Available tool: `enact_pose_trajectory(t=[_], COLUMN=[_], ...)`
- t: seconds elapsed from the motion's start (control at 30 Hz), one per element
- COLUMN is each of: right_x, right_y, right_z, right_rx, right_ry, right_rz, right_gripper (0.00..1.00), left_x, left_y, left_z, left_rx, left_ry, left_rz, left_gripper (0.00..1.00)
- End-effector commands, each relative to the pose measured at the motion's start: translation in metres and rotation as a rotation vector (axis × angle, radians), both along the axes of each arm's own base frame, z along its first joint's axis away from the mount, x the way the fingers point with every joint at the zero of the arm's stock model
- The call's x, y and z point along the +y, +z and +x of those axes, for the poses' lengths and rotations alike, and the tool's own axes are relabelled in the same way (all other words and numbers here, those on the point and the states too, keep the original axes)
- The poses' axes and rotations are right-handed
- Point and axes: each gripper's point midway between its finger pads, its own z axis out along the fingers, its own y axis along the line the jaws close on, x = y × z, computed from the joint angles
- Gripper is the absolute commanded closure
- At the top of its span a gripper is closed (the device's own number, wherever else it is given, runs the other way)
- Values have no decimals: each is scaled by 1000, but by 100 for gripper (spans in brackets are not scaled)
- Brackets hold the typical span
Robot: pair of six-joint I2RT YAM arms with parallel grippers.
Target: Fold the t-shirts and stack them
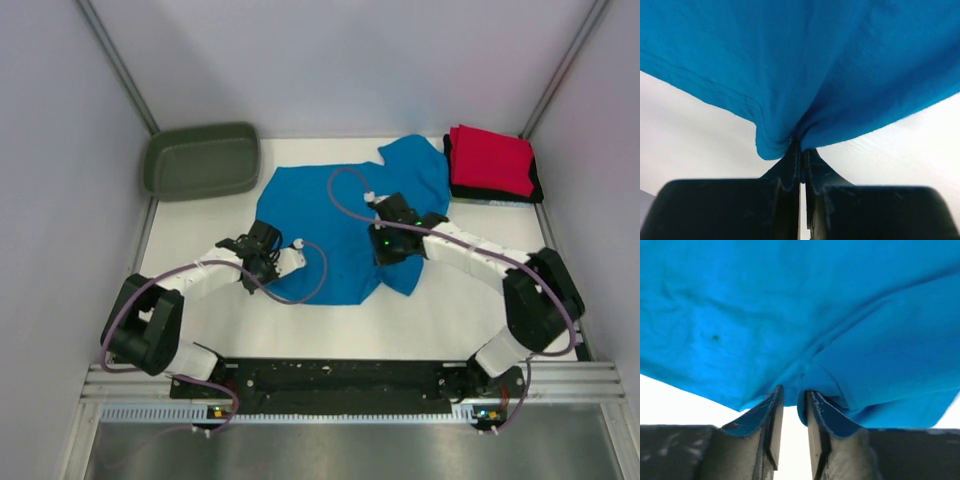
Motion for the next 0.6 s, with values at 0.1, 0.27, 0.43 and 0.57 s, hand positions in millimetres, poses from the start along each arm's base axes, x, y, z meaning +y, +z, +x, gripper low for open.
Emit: enact_pose_trajectory(t=[0.1, 0.27, 0.43, 0.57], right_x=[68, 82, 20, -22], right_y=[10, 61, 67, 47], right_z=[-46, -79, -76, -73], right_rx=[-8, -145, -171, -86], right_ry=[383, 534, 307, 103], right_rz=[-195, -69, 13, 145], right_gripper=[54, 42, 32, 33], left_x=[9, 14, 10, 9], left_y=[14, 17, 16, 18], left_z=[14, 19, 20, 22], left_rx=[-60, -65, -54, -58], left_ry=[43, 65, 62, 64], left_rz=[-27, -31, -47, -46], left_gripper=[100, 100, 100, 100])
